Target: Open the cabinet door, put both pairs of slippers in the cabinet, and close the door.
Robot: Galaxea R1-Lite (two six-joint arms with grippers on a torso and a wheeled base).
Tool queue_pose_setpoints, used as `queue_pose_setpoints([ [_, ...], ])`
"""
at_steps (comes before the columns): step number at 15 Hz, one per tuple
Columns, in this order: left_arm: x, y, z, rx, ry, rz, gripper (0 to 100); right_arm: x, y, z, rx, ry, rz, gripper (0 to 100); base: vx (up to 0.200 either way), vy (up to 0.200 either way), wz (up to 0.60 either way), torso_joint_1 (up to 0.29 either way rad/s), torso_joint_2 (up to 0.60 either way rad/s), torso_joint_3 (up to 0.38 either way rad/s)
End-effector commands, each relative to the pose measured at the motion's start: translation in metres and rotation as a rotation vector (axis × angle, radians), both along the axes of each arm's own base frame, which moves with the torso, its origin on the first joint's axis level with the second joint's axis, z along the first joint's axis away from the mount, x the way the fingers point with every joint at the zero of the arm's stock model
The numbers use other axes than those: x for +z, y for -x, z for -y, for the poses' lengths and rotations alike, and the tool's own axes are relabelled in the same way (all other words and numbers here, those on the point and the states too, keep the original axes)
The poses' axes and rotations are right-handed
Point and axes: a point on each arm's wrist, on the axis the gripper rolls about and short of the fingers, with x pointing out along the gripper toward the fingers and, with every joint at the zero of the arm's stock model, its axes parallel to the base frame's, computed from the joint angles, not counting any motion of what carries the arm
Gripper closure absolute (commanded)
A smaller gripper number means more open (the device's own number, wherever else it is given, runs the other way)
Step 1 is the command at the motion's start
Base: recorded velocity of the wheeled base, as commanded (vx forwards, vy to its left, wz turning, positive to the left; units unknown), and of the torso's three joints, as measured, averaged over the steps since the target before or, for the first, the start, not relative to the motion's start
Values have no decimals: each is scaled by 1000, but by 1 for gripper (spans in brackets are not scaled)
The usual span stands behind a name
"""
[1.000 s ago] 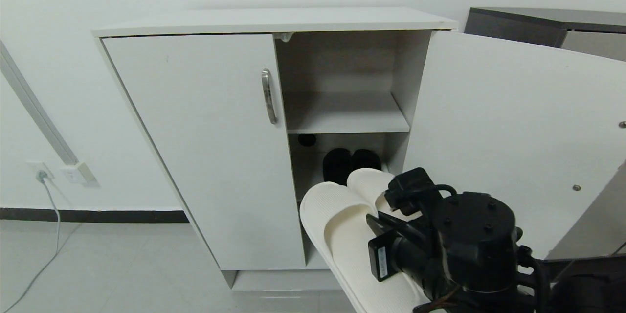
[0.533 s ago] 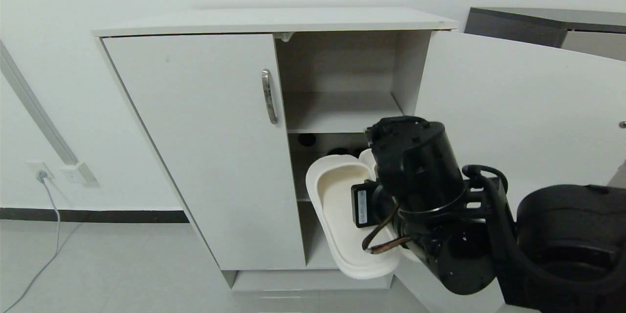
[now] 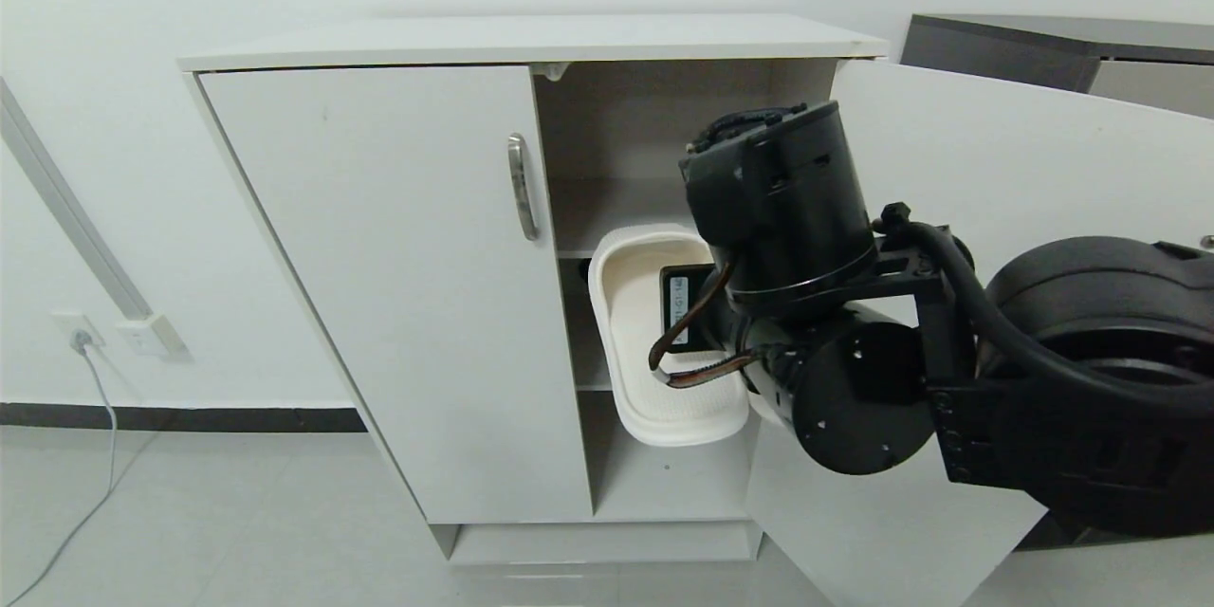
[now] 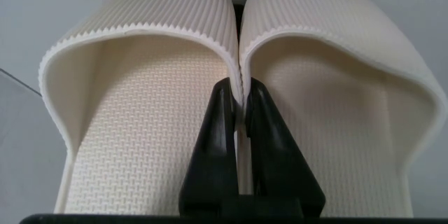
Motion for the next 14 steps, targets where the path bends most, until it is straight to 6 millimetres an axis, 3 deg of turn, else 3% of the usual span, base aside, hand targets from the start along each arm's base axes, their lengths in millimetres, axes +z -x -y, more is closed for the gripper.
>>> queue_pose_setpoints([
  [1,0,0,0,2,1,0,100,-7,-3,-5,0,15,-9,100,0,0,0,0,0,0],
  [8,0,0,0,0,1,0,100,-9,-4,-7,-1,20,-10,100,0,0,0,0,0,0],
  [14,0,0,0,2,1,-2,100,-8,-4,-7,-1,18,-9,100,200,0,0,0,4,6],
])
